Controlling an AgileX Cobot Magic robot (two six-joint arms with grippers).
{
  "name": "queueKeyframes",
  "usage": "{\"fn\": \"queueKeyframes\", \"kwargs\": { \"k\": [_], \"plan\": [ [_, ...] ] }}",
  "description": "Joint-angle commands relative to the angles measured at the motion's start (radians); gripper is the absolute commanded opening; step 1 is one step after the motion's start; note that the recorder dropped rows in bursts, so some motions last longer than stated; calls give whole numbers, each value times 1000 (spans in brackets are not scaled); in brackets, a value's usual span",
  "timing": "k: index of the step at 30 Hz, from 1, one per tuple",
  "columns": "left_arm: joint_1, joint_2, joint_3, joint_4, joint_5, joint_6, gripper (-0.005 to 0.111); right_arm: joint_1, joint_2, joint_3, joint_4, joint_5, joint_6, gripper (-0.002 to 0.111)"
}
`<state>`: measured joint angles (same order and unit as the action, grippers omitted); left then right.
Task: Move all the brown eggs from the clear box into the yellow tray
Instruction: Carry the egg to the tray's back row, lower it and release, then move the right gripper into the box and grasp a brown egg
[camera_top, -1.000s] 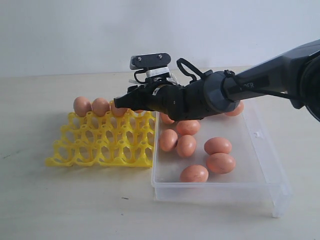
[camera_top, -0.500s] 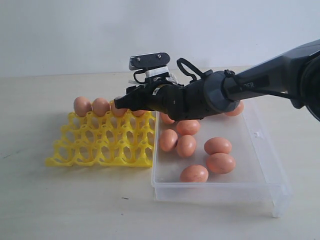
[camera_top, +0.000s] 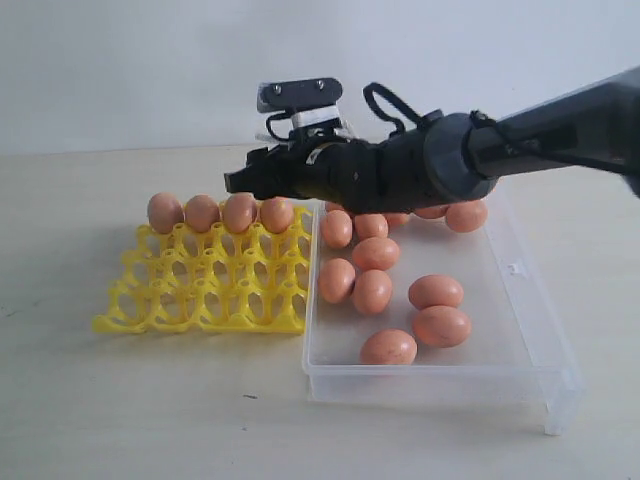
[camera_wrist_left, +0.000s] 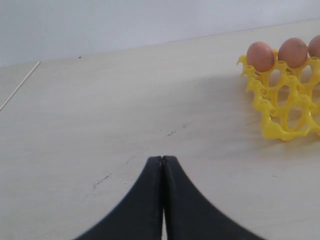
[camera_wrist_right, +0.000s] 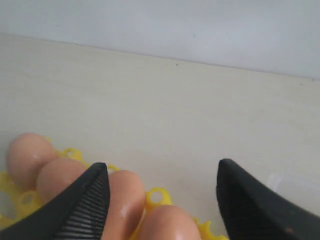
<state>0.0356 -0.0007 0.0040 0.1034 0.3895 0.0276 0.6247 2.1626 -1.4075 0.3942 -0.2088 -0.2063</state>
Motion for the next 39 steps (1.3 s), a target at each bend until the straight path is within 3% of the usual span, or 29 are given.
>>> {"fn": "queueKeyframes", "kwargs": {
  "k": [1,5,6,11,14,17,22,24,39],
  "plan": [
    [-6,1,-4,-2,-9,-5,0,-7,-129,-6,-22,128,-10,41],
    [-6,1,-4,-2,-9,-5,0,-7,-252,-4,-152,373,-10,5],
    [-6,1,-4,-2,-9,-5,0,-7,-282,7,-170,445,-7,0],
    [-6,1,-4,-2,-9,-5,0,-37,-437,169,-216,591,-7,0],
    [-6,1,-4,-2,-9,-5,0,-103,-547,290,-210,558,35,4],
    [-6,1,-4,-2,-9,-5,0,-181,-624,363,-210,561,77,16],
    [-6,1,-4,-2,-9,-5,0,-267,-636,378,-213,646,77,52],
    [-6,1,-4,-2,-9,-5,0,-271,-605,370,-213,670,77,59],
    [-6,1,-4,-2,-9,-5,0,-252,-169,-25,-150,1049,167,57]
  ]
}}
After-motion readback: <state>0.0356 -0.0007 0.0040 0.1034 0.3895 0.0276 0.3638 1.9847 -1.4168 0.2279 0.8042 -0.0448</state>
